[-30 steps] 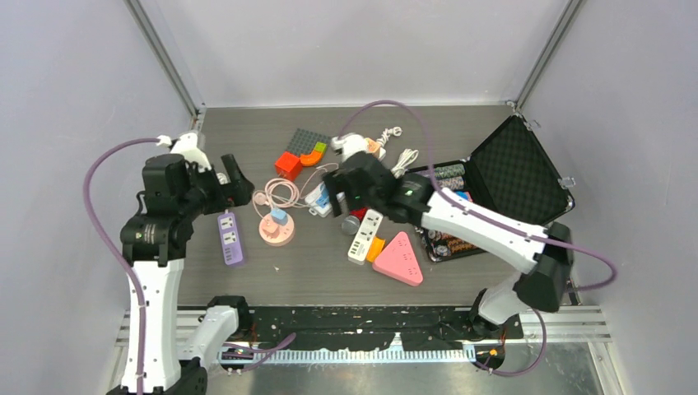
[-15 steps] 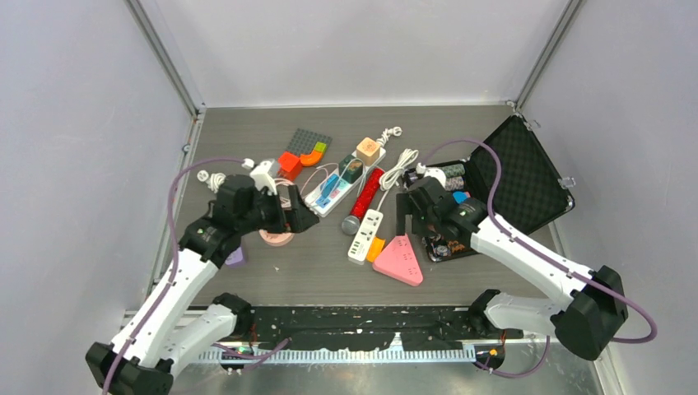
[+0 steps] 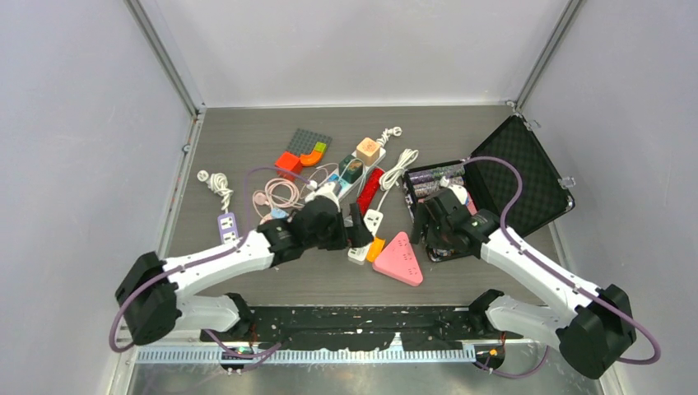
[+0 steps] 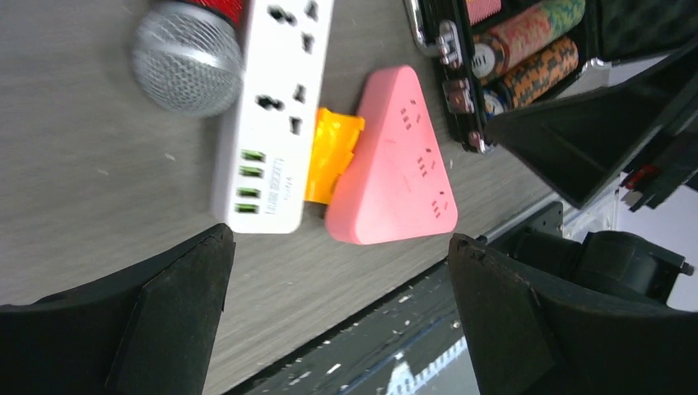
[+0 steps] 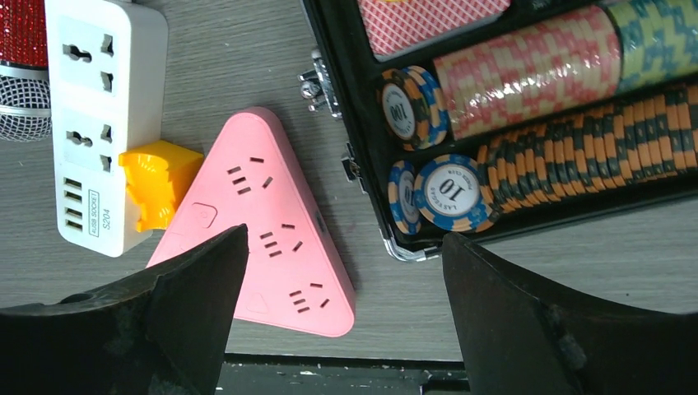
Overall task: Insert the plug
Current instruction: Pick up the plug from the center of the board.
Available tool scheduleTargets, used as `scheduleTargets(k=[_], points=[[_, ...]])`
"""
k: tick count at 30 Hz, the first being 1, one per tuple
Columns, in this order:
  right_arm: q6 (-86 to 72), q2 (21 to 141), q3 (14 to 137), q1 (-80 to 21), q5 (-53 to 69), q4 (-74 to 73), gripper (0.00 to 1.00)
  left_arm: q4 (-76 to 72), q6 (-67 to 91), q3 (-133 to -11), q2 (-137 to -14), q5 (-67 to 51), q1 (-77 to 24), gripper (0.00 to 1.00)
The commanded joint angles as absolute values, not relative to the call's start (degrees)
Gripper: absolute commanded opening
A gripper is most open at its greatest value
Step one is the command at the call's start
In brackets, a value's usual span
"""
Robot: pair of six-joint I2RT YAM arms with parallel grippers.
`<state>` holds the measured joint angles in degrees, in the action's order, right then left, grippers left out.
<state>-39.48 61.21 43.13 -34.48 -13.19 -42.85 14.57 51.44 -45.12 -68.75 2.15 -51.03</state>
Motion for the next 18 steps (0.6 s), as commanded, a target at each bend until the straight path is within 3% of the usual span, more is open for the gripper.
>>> scheduleTargets(k=[1, 10, 18], points=[[-43.46, 56.71, 42.19, -33.4, -14.54, -44.73, 0.9, 5.14, 63.64, -43.77, -73.09, 9.93, -58.49, 1.0], [-45.72, 50.61, 39.29, -32.71, -15.12, -44.52, 0.88, -12.53, 80.96, -35.95, -80.12, 17.21, -71.56, 1.0], [-45.17, 43.74, 35.76, -32.69, -16.28, -44.62, 0.88, -21.77, 92.35, -35.74, -90.06, 22.58, -74.8, 0.96]])
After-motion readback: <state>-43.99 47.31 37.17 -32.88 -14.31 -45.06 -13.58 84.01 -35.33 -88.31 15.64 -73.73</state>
